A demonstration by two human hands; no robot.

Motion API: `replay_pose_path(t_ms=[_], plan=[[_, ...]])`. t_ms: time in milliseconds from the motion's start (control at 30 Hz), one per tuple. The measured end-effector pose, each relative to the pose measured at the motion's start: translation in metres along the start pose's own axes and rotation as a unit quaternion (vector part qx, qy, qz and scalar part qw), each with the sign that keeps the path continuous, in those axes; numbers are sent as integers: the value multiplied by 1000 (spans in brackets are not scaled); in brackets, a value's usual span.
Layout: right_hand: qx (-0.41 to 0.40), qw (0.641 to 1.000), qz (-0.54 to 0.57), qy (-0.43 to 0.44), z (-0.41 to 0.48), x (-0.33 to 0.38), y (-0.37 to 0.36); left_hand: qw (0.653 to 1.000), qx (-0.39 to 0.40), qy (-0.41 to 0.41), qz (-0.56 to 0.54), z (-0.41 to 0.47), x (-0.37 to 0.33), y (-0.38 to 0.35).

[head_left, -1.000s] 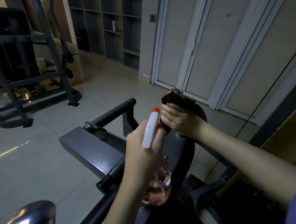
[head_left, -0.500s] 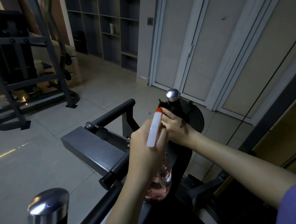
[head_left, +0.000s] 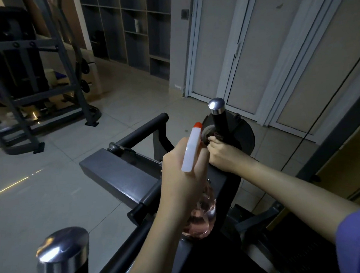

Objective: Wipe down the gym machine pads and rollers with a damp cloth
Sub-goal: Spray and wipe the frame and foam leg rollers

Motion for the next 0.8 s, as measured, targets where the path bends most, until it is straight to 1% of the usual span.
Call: replay_pose_path(t_ms=[100, 167, 300, 367, 400, 433, 467, 500, 533, 567, 600, 633, 667, 700, 733, 767, 800], plan=[[25, 995, 94, -21, 3, 7, -8, 1000, 8, -11, 5, -1, -2, -3], [46, 983, 170, -47, 2, 7, -11, 1000, 8, -14, 6, -1, -1, -4], [97, 942, 305, -104, -7, 9, -6, 1000, 1, -16, 7, -2, 1, -1], [94, 911, 370, -156, -15, 5, 4, 1000, 5, -15, 9, -1, 2, -2], [113, 884, 411, -195, -21, 1, 8, 1000, 5, -8, 8, 0, 2, -2], [125, 845, 457, -249, -28, -4, 11, 1000, 4, -1, 4, 0, 2, -3], [132, 794, 507, -309, -36, -7, 11, 1000, 2, 4, 0, 0, 2, -3], [120, 730, 561, -372, -44, -10, 11, 1000, 1, 5, -2, 0, 3, -3], [87, 661, 601, -442, -54, -12, 13, 1000, 1, 4, -1, 0, 2, -3], [45, 590, 619, -517, -63, -16, 14, 1000, 1, -1, 3, -1, 2, -3], [-2, 524, 611, -593, -73, -22, 15, 1000, 2, -11, 9, -1, 1, -3], [-47, 449, 588, -672, -86, -27, 13, 1000, 4, -19, 11, -2, -1, -3], [-89, 363, 572, -731, -96, -31, 10, 1000, 4, -20, 5, -3, -2, -3], [-126, 289, 570, -758, -100, -34, 5, 1000, 3, -17, -6, -3, -2, -2], [-149, 265, 578, -757, -100, -35, -3, 1000, 1, -16, -14, -4, -3, -2], [-148, 282, 596, -737, -92, -34, -5, 1000, -3, -17, -18, -4, -4, -1], [-113, 353, 603, -706, -84, -28, -9, 1000, -6, -19, -17, -4, -5, -1]])
Point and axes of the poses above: each hand's wrist, its own z-axis towards the middle knuckle, its own y-axis out of the back of the hand, x = y × z, the point moved 7 cm from there along z, towards the middle knuckle, and after that the axes turned 1 degree about x, right-handed, at the moved point
